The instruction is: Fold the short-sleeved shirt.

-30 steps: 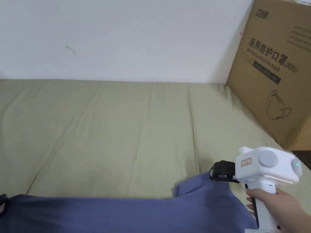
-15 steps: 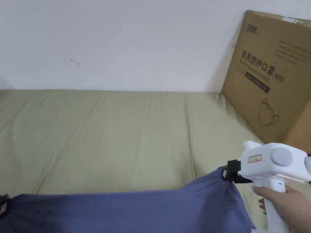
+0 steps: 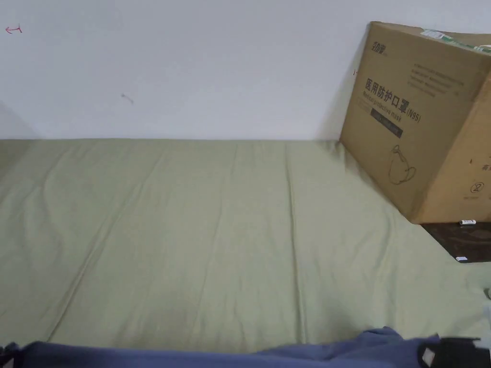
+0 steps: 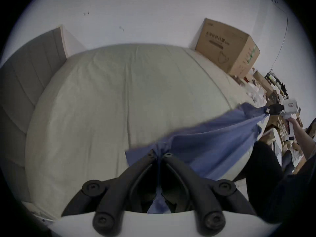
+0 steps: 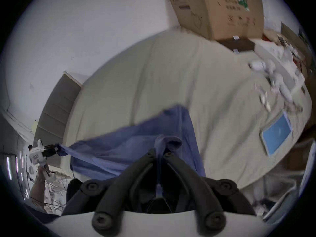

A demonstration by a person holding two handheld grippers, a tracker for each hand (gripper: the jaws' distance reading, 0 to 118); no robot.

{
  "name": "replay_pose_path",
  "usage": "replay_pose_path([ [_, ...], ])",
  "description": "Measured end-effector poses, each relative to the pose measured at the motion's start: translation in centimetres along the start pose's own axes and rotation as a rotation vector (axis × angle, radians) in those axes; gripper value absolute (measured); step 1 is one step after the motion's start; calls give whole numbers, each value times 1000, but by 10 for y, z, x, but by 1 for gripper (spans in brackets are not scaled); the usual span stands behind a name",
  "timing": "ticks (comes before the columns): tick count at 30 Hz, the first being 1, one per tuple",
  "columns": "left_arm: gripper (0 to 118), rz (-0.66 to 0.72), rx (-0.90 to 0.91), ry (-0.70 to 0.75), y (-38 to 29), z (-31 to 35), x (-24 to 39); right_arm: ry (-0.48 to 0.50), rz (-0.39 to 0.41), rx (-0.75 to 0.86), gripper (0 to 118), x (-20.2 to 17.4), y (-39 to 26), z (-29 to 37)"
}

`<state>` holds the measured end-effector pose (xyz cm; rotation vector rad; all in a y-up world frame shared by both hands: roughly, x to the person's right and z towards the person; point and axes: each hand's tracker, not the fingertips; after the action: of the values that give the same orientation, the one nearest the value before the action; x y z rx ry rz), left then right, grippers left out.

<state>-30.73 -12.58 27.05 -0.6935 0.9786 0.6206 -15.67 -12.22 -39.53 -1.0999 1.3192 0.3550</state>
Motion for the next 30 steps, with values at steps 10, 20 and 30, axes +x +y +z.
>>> replay_pose_path([
  [10,64,2,-166,-22,-65,-15,13,-176,-138,-179,69,28,-57,-43],
  [20,111,263,158,-64,-37,54,48,-187,85,135,118,-61,-27,18],
  [30,0,58,273,205,32,30,143,-73,446,497,0,-182,-2,4],
])
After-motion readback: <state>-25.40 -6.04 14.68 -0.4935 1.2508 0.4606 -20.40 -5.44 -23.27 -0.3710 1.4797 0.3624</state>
